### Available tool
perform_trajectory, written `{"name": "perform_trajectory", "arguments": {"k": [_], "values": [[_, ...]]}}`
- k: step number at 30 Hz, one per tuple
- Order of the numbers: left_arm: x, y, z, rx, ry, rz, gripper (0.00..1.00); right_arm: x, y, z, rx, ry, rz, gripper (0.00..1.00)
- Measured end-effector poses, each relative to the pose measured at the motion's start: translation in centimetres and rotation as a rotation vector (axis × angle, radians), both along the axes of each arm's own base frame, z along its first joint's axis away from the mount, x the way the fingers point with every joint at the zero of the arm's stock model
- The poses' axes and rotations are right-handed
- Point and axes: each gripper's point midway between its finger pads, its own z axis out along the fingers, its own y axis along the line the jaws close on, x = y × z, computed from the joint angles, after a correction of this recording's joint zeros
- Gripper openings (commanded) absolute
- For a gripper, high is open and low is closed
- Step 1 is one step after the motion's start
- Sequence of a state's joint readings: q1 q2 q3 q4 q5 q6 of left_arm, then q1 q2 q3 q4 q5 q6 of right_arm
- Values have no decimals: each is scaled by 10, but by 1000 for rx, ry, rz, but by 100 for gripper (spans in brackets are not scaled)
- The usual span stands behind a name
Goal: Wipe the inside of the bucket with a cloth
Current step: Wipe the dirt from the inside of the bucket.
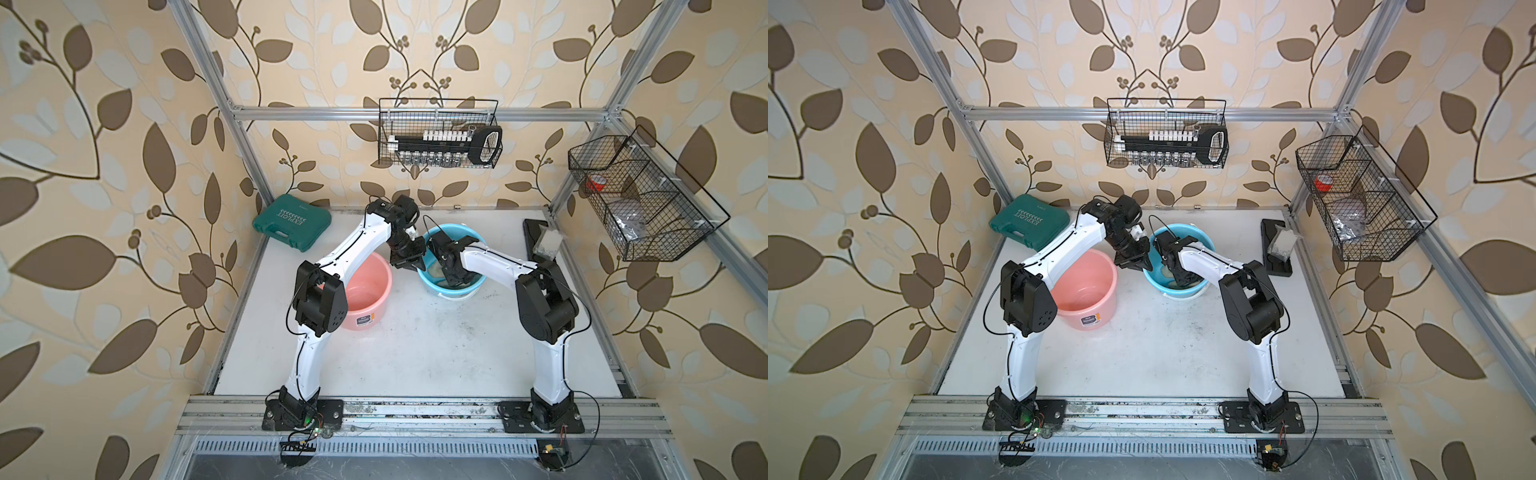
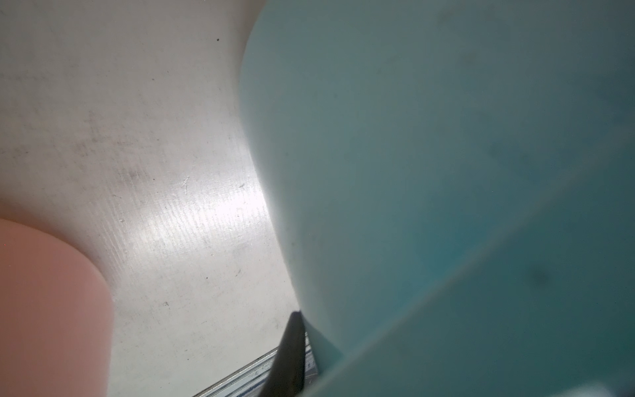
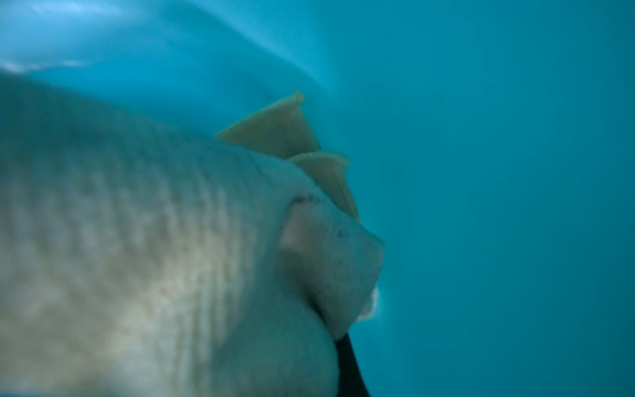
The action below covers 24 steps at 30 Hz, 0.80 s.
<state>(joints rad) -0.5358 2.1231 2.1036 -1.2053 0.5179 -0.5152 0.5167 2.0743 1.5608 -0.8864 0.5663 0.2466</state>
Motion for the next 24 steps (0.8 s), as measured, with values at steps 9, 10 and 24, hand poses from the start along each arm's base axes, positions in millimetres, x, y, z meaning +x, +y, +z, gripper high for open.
{"name": "perform_trajectory", "arguments": {"k": [9, 10, 24], "values": [[0, -2, 6, -19, -11, 5, 0, -5, 19, -20, 151, 98, -19, 0], [0, -1, 7, -18, -15, 6, 0, -6, 24, -21, 192, 107, -22, 0], [-1, 17, 3, 36, 8, 43, 0, -16, 141, -7, 883, 248, -7, 0]]}}
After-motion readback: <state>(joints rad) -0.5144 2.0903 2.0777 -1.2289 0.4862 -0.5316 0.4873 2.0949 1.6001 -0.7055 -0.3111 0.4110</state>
